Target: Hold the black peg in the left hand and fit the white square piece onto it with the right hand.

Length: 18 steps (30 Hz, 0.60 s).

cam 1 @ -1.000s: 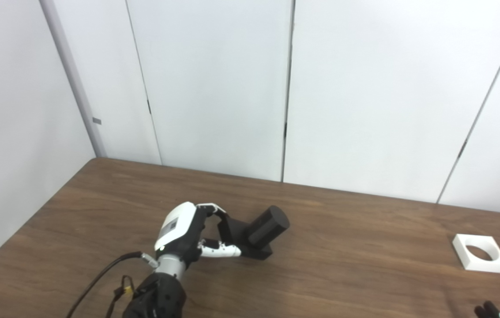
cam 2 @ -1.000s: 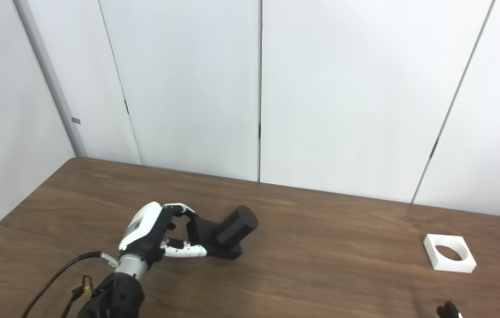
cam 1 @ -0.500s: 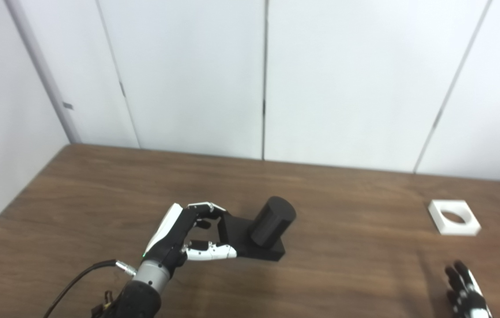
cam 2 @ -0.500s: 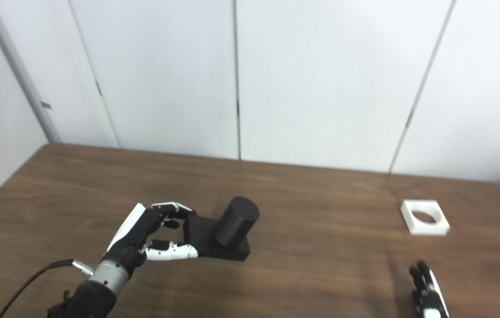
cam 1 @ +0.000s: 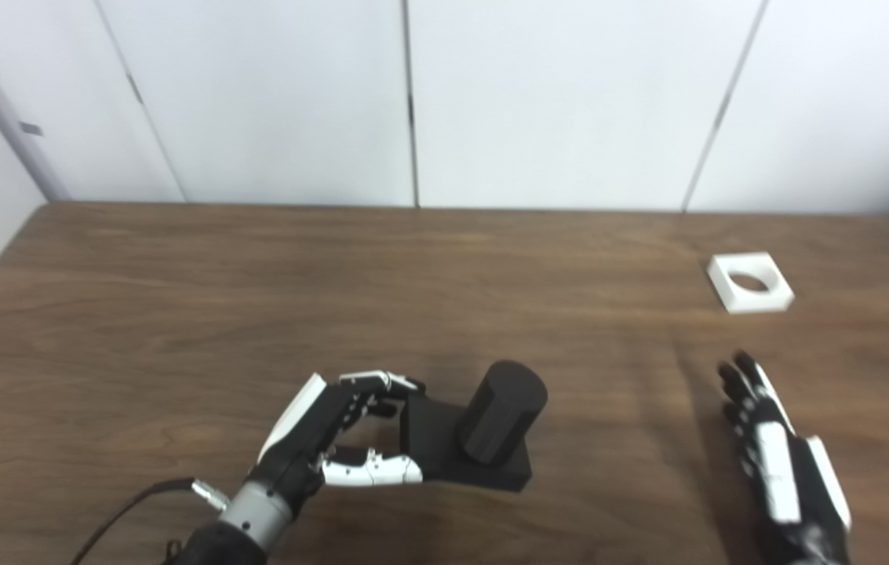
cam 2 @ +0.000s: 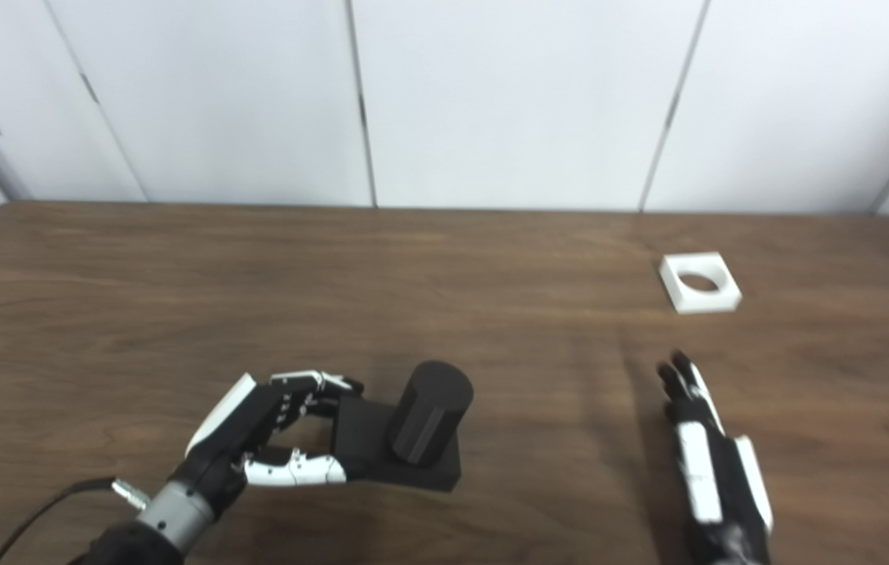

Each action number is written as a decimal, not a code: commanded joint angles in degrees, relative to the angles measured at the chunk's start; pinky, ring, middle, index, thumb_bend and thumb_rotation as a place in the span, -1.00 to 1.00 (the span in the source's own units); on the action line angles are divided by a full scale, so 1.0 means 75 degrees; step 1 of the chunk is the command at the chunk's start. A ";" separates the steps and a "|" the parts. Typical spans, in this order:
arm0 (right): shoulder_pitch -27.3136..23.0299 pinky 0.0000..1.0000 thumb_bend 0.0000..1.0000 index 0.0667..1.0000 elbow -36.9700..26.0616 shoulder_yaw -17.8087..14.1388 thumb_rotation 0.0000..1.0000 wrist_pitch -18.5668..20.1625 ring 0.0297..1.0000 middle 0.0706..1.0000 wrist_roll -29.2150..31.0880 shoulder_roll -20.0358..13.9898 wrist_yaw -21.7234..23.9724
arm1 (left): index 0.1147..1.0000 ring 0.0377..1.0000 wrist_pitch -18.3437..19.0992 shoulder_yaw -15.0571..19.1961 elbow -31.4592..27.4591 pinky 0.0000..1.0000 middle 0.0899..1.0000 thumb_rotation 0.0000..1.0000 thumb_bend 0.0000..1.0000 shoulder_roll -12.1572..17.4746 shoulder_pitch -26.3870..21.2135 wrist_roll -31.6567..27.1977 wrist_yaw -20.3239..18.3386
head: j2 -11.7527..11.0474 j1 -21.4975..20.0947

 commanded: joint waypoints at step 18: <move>-0.0120 0.91 0.29 0.89 -0.0600 0.0177 1.00 0.0314 0.94 0.85 -0.0112 0.0595 -0.0271 | -0.15 0.74 -0.2589 -0.1594 0.1339 0.93 0.55 -0.90 0.01 0.0589 0.0188 0.2773 0.1217 | 0.0283 -0.0147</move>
